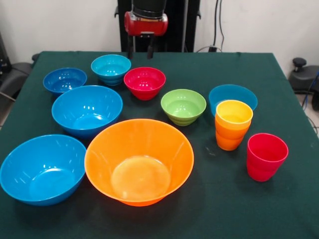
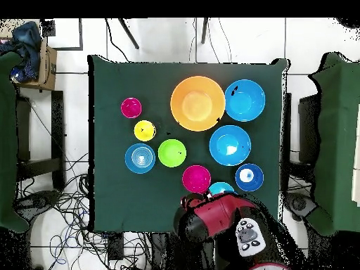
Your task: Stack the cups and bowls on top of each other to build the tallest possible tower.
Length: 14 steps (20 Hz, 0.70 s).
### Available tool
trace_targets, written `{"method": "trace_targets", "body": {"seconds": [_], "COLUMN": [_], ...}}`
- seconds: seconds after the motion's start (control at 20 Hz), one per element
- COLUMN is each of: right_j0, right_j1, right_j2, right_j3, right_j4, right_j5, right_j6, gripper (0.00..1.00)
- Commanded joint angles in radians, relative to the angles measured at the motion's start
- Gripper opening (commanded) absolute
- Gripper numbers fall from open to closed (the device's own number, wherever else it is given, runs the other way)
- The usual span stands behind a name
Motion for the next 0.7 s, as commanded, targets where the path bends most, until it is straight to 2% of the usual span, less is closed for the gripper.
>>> {"method": "trace_targets", "body": {"seconds": [0.05,0.25,0.4,0.6,0.7], "right_j0": [0.002,0.035,0.082,0.089,0.112], "right_j1": [0.108,0.172,0.231,0.265,0.289], "right_j2": [0.064,0.033,-0.014,-0.033,-0.065], "right_j3": [-0.137,-0.195,-0.249,-0.279,-0.298], "right_j4": [-0.141,-0.19,-0.219,-0.244,-0.252], "right_j5": [0.046,-0.016,-0.074,-0.103,-0.133], "right_j6": [-0.109,-0.04,0.022,0.027,0.042], "gripper": [1.0,1.0,1.0,1.0,1.0]}}
